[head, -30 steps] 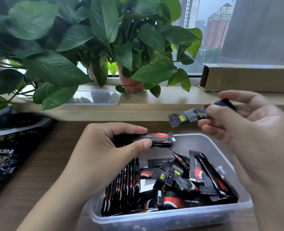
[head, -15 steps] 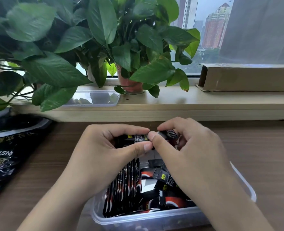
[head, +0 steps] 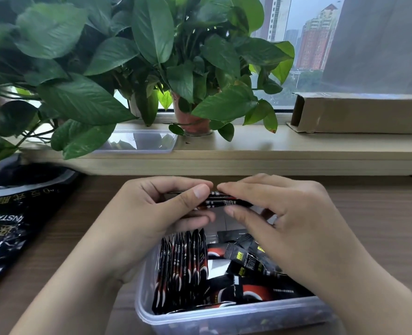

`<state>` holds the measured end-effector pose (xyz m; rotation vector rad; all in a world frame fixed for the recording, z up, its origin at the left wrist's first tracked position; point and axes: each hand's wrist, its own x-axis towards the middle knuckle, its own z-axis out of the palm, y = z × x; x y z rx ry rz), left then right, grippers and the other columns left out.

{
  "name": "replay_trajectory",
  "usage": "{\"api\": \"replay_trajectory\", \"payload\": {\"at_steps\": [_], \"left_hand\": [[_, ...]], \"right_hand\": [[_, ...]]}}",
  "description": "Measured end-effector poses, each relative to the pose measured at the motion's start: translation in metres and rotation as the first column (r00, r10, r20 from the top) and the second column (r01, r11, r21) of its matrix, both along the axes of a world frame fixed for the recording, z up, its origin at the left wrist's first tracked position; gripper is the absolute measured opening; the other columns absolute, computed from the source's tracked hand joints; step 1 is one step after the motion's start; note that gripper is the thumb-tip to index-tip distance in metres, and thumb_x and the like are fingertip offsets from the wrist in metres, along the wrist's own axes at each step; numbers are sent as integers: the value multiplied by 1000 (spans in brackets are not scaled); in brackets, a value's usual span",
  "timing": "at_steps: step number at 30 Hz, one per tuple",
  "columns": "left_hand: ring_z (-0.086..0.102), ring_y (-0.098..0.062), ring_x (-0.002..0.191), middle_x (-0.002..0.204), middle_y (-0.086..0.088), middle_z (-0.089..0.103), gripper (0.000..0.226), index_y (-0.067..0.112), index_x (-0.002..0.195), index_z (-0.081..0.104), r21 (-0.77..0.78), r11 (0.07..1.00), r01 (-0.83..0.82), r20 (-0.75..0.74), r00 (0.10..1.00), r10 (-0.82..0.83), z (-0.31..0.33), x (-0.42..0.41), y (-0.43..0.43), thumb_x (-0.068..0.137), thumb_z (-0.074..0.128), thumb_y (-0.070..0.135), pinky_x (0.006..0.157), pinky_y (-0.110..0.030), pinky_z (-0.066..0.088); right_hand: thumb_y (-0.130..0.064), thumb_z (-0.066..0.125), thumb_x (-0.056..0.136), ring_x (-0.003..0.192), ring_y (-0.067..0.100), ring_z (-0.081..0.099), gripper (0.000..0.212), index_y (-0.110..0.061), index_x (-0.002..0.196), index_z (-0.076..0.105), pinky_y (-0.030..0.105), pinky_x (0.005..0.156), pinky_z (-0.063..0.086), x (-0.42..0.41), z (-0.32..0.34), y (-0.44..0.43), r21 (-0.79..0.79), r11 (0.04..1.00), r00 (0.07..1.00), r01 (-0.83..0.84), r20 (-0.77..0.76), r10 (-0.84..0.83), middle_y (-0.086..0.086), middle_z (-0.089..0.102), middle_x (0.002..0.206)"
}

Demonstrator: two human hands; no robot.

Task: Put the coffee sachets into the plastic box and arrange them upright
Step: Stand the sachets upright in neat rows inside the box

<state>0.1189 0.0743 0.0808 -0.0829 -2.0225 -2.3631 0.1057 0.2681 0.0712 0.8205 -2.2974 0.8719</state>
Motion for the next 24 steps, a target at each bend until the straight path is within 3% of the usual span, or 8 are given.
{"api": "replay_trajectory", "payload": {"at_steps": [5,7,10,12,14,18,20,24], "left_hand": [[75,-21,62,80,-19,76,28,2,83,80,22,1000,-16,32,999,16,1,0,0,60,75,18,54,-16,57],[74,-22,59,79,-18,76,32,2,86,79,38,999,-37,33,999,35,2,1,2,61,74,21,52,-17,57],[73,-22,59,89,-16,77,45,4,101,72,83,995,-63,16,998,62,4,1,3,62,81,26,51,-19,57],[73,-21,62,97,-14,78,58,6,113,65,119,990,-76,28,997,73,5,1,3,64,88,27,53,-20,57],[74,-19,68,101,-13,78,56,6,109,69,141,989,-52,50,998,45,4,1,3,64,78,37,57,-20,57],[76,-24,89,100,-18,77,35,2,97,77,162,984,70,74,994,-83,1,3,7,74,80,29,72,-26,60],[77,-23,86,97,-19,77,36,-2,99,75,183,982,41,85,995,-57,1,4,7,72,75,22,69,-24,60],[77,-19,72,91,-18,78,33,-4,97,73,197,980,-10,84,996,-7,2,4,8,71,70,16,60,-22,59]], "right_hand": [[-31,68,84,85,7,70,29,-24,110,75,34,72,60,3,0,-3,57,997,999,41,-37,-39,-14,75,95],[-30,68,84,79,5,68,24,-23,105,76,30,69,58,3,1,-3,45,997,997,56,-54,-54,-15,75,89],[-25,74,85,65,1,62,12,-25,95,78,6,59,46,4,3,-2,-53,992,991,116,-67,-120,-19,69,72],[-21,78,81,63,3,63,10,-27,88,78,7,52,43,5,3,-2,-152,970,976,189,-77,-202,-21,64,61],[-19,79,78,62,6,63,10,-28,82,78,13,52,44,7,3,-6,-230,944,958,238,-103,-267,-18,64,57],[-22,76,79,61,8,63,5,-24,83,79,24,56,52,10,-2,-21,-121,976,968,180,-156,-198,-12,71,71],[-25,72,81,68,10,65,11,-20,89,78,30,59,56,9,-6,-25,-54,992,983,116,-135,-122,-9,70,83],[-26,70,86,73,7,62,14,-17,94,76,25,62,55,10,-7,-24,53,994,986,94,-142,-86,-8,65,92]]}}
